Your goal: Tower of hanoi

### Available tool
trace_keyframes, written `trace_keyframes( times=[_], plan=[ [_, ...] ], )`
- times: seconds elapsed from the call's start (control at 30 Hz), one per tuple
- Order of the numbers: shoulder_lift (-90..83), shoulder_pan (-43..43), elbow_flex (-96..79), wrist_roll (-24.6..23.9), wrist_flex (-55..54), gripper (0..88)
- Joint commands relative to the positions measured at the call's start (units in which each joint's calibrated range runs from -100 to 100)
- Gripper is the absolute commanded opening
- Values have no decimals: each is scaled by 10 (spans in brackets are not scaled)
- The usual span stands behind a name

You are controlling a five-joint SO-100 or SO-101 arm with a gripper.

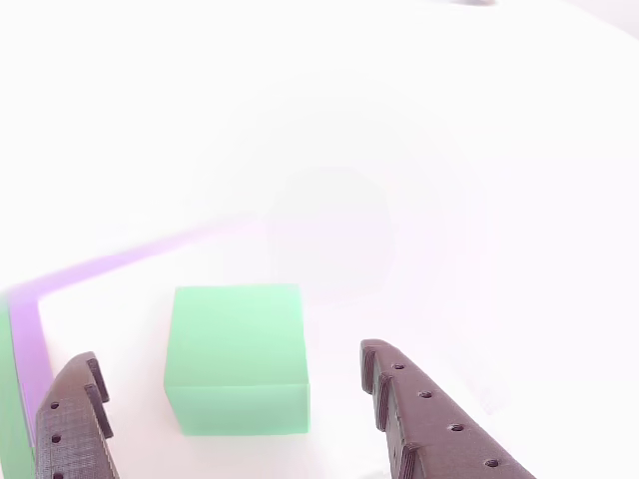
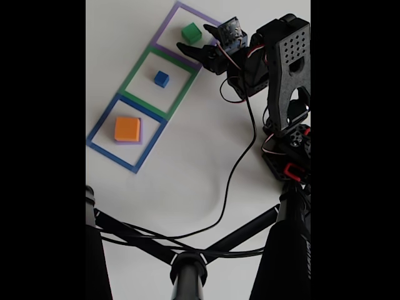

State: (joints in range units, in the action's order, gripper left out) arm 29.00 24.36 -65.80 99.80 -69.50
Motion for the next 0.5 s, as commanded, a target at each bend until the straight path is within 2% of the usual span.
trace_keyframes(
  times=[0.0, 0.47],
  plan=[
    [0, -2, 13, 2, -13, 245],
    [9, -8, 23, 2, -9, 111]
  ],
)
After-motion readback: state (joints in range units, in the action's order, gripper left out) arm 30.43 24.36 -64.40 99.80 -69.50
